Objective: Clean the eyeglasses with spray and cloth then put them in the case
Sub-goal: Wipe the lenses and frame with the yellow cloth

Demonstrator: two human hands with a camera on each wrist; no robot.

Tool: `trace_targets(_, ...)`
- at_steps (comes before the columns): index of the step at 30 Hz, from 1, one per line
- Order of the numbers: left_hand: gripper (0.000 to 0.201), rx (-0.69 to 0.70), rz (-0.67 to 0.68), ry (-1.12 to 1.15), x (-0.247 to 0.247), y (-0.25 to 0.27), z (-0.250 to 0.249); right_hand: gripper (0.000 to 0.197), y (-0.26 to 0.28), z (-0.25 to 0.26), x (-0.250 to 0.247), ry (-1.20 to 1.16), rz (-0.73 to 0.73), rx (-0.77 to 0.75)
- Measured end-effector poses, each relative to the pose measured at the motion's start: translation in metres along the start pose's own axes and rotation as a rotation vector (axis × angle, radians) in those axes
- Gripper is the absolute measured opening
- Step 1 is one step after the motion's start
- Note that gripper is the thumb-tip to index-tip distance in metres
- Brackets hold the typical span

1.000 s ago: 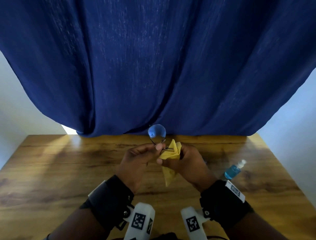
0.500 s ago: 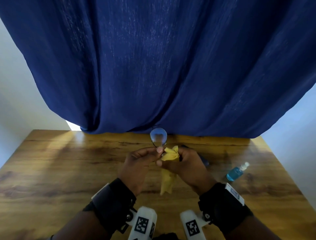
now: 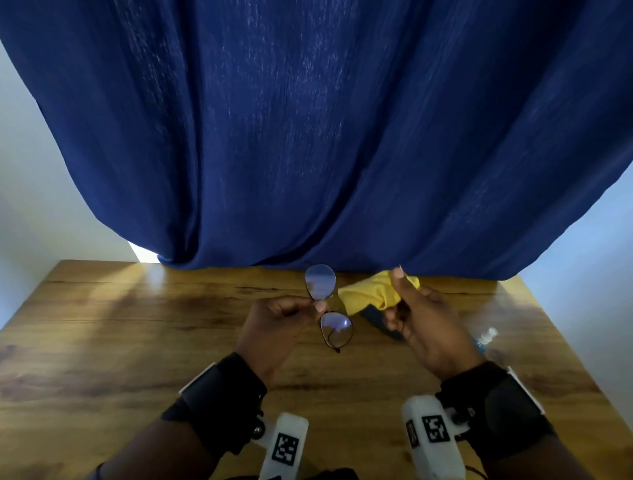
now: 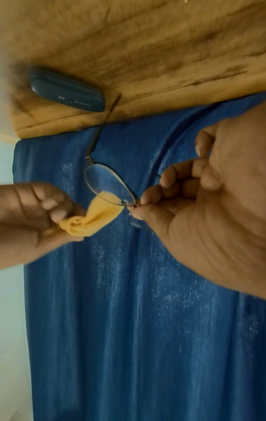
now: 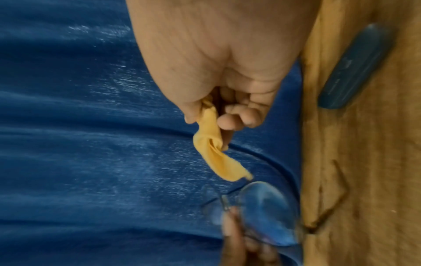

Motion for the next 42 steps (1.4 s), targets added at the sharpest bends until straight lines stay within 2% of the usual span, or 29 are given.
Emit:
trace_targets(7,0.017,-0.133,0.03,0.118,0.014,0.001,0.015,0.028,0.028,0.058,0.041,-0.109,0.33,-0.164)
trace_targets(8,0.017,-0.132,0.035,0.127,0.014,0.002,0.014,0.027,0.028,0.059,0.044,-0.026,0.316,-0.195)
trace_targets(12,0.009,-0.079,0.028,0.084,0.009,0.005,0.012,0.021,0.015,0.047,0.042,0.667,0.081,-0.356)
trace_targets(14,0.009,-0.05,0.05,0.068,0.008,0.008,0.011,0.027,0.01,0.036,0.043,0.756,0.039,-0.347)
trace_targets(16,0.01,-0.045,0.061,0.078,0.006,0.009,0.013,0.059,0.008,0.026,0.045,0.753,-0.014,-0.379)
trace_targets(17,0.01,-0.045,0.062,0.087,0.004,0.01,0.014,0.069,0.009,0.023,0.046,0.738,-0.061,-0.403)
trace_targets(18,0.011,-0.04,0.065,0.094,0.004,0.011,0.014,0.071,0.01,0.02,0.046,0.729,-0.102,-0.436)
trace_targets(20,0.012,-0.033,0.079,0.09,0.004,0.012,0.013,0.051,0.013,0.016,0.048,0.762,-0.139,-0.474)
trace_targets(22,0.013,-0.028,0.091,0.081,0.004,0.013,0.01,0.03,0.012,0.014,0.049,0.796,-0.095,-0.451)
trace_targets(26,0.013,0.015,0.135,0.026,0.007,0.012,0.008,0.025,0.017,0.008,0.056,0.543,0.192,-0.298)
trace_targets(28,0.011,0.041,0.137,-0.041,0.009,0.011,0.006,0.024,0.021,0.007,0.059,0.381,0.279,-0.216)
trace_targets(30,0.01,0.064,0.135,-0.085,0.012,0.01,0.007,0.025,0.02,0.007,0.058,0.283,0.292,-0.173)
trace_targets(33,0.025,0.075,0.177,-0.135,0.016,0.008,0.01,0.024,0.015,0.006,0.055,0.279,0.255,-0.159)
trace_targets(35,0.02,0.077,0.191,-0.181,0.018,0.008,0.008,0.026,0.011,0.002,0.052,0.279,0.198,-0.145)
trace_targets(38,0.013,0.079,0.215,-0.181,0.023,0.01,0.002,0.043,0.006,-0.004,0.046,0.242,0.123,-0.155)
trace_targets(40,0.014,0.091,0.215,-0.203,0.024,0.008,0.001,0.045,0.005,-0.008,0.044,0.218,0.144,-0.159)
trace_targets(42,0.015,0.106,0.189,-0.242,0.02,0.004,0.002,0.032,0.006,-0.011,0.046,0.171,0.252,-0.129)
Point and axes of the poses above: each hand's wrist, its own y-axis away from the middle knuckle, its own x-axis out of the palm, z = x × y, the point moved 5 cm from there along -y, towards the middle knuckle, and after that the axes turned 2 degrees about y, right-handed, at the moved point
